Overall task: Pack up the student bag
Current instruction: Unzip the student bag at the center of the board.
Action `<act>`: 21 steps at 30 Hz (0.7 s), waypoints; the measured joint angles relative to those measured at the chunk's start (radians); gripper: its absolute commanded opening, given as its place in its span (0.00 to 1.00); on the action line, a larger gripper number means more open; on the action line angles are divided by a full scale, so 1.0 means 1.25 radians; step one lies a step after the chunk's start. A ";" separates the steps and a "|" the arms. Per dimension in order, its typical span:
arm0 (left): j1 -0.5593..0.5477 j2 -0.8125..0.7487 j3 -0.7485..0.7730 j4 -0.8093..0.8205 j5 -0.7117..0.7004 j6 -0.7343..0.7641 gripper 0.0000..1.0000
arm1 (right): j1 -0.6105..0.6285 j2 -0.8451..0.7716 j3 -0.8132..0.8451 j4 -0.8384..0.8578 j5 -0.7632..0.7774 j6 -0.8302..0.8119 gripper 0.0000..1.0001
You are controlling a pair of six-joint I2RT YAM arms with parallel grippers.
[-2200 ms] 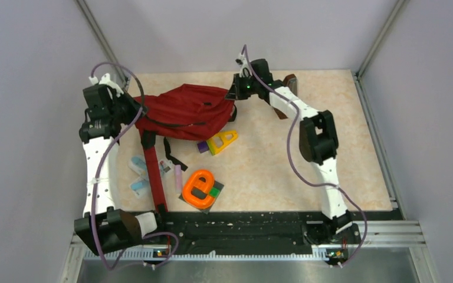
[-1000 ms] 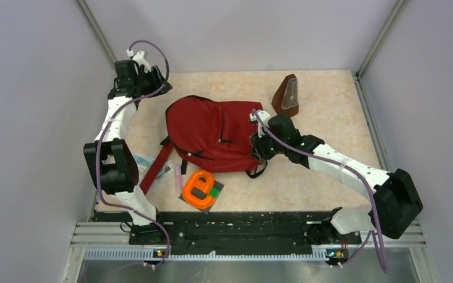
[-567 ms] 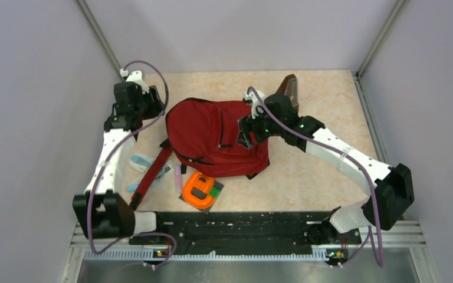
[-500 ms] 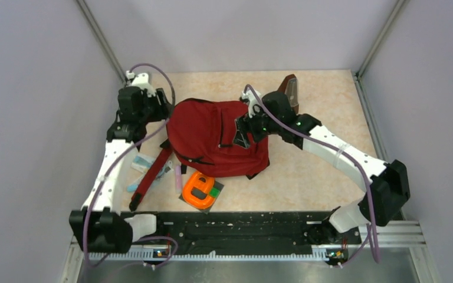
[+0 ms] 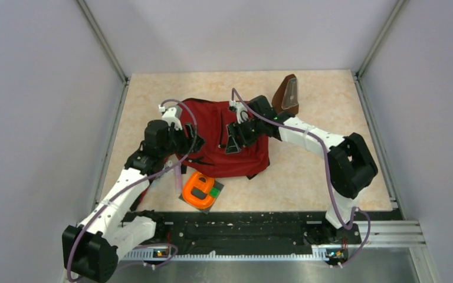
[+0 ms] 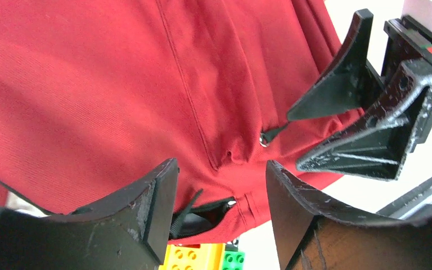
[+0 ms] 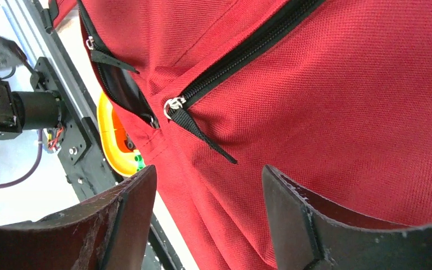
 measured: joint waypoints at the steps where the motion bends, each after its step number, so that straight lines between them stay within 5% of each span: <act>1: -0.009 -0.009 -0.012 0.004 0.004 -0.011 0.63 | 0.000 0.002 0.000 0.002 -0.005 -0.001 0.64; 7: -0.034 -0.038 -0.047 0.023 0.009 -0.039 0.63 | 0.000 0.013 0.000 0.030 -0.028 -0.008 0.43; 13: -0.048 -0.038 -0.054 0.026 -0.014 -0.058 0.63 | 0.000 0.035 0.007 0.031 -0.045 -0.020 0.00; 21: -0.093 0.018 -0.038 0.020 -0.048 -0.033 0.65 | 0.000 0.035 0.007 0.040 -0.043 -0.009 0.00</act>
